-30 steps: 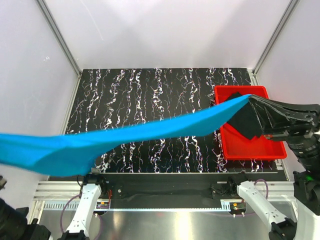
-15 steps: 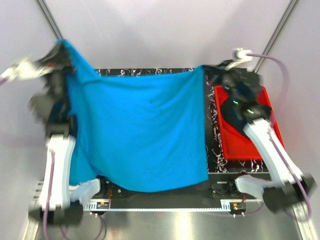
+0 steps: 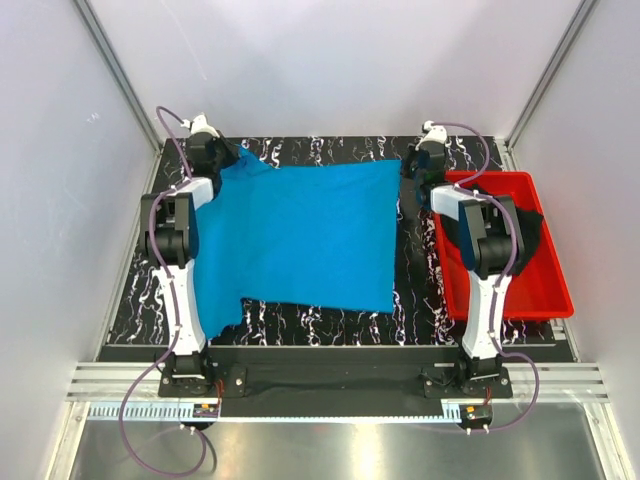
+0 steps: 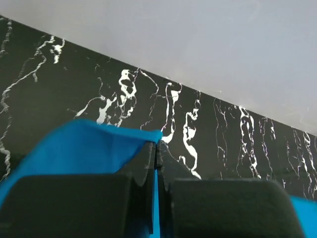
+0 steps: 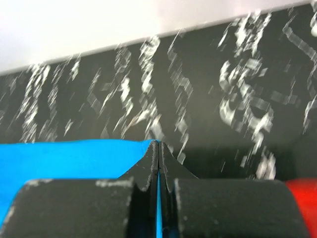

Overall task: Fold and stack the t-shirts
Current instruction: Fold the tshirt

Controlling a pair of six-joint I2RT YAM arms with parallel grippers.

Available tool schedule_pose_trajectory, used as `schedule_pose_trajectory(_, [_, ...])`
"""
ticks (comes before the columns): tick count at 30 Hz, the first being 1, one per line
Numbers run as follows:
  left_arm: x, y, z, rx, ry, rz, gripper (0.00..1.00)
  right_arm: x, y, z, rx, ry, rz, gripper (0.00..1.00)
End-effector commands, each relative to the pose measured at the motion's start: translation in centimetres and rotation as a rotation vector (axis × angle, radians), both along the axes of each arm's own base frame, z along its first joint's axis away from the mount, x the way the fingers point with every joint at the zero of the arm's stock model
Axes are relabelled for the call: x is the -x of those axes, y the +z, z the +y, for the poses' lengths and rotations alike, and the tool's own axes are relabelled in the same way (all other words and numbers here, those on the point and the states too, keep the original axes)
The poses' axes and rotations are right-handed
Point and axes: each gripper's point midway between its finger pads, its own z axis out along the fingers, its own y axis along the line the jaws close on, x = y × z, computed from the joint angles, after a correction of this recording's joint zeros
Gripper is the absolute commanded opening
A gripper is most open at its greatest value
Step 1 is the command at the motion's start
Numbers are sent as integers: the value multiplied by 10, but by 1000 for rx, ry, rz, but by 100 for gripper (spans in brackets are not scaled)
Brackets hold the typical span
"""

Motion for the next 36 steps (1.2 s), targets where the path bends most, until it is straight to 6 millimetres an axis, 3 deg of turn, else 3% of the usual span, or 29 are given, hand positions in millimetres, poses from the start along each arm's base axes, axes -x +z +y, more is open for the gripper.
schedule_pose_trajectory(1, [-31,117,-8,4,-46,-303,0,-52,66,-15,0,-60,-201,0])
schedule_pose_trajectory(2, [-37,125,-6,1,-48,-316,0,-59,62,-18,0,-60,-193,0])
schedule_pose_trajectory(3, [-41,114,-4,2,-48,-304,0,-64,42,-25,9,-66,-156,0])
schedule_pose_trajectory(4, [-43,115,-2,1,-40,-308,0,-73,52,-26,9,-66,-174,0])
schedule_pose_trajectory(6, [-49,121,4,0,-33,-329,0,-79,35,-30,18,-60,-136,0])
schedule_pose_trajectory(8, [-57,109,9,-5,-27,-313,0,-84,37,-25,11,-33,-142,0])
schedule_pose_trajectory(9, [-61,121,10,-6,-28,-336,0,-85,28,-24,13,-27,-124,0])
schedule_pose_trajectory(10, [-64,112,10,-3,-39,-322,0,-86,29,-23,11,-19,-125,0])
schedule_pose_trajectory(13, [-68,115,9,7,-52,-325,0,-90,24,-20,0,-8,-124,0])
schedule_pose_trajectory(21, [-67,86,1,73,-78,-260,0,-98,4,-15,-7,27,-60,0])
schedule_pose_trajectory(26, [-61,73,-6,133,-94,-222,0,-110,9,-21,-13,26,-55,0])
schedule_pose_trajectory(27, [-60,75,-6,136,-96,-221,0,-111,0,-26,-29,19,-29,0])
schedule_pose_trajectory(29, [-54,84,-9,135,-99,-232,0,-116,8,-28,-47,25,-44,0])
schedule_pose_trajectory(30, [-49,75,-10,141,-96,-213,0,-117,-1,-28,-54,25,-21,0])
schedule_pose_trajectory(31, [-45,89,-11,147,-97,-231,0,-122,11,-31,-59,23,-40,0])
schedule_pose_trajectory(33, [-36,81,-12,154,-89,-204,0,-128,13,-31,-68,40,-43,0])
schedule_pose_trajectory(34, [-30,93,-9,153,-79,-215,0,-129,15,-33,-73,45,-44,0])
schedule_pose_trajectory(36, [-20,93,-7,151,-73,-211,0,-133,19,-34,-90,58,-49,0])
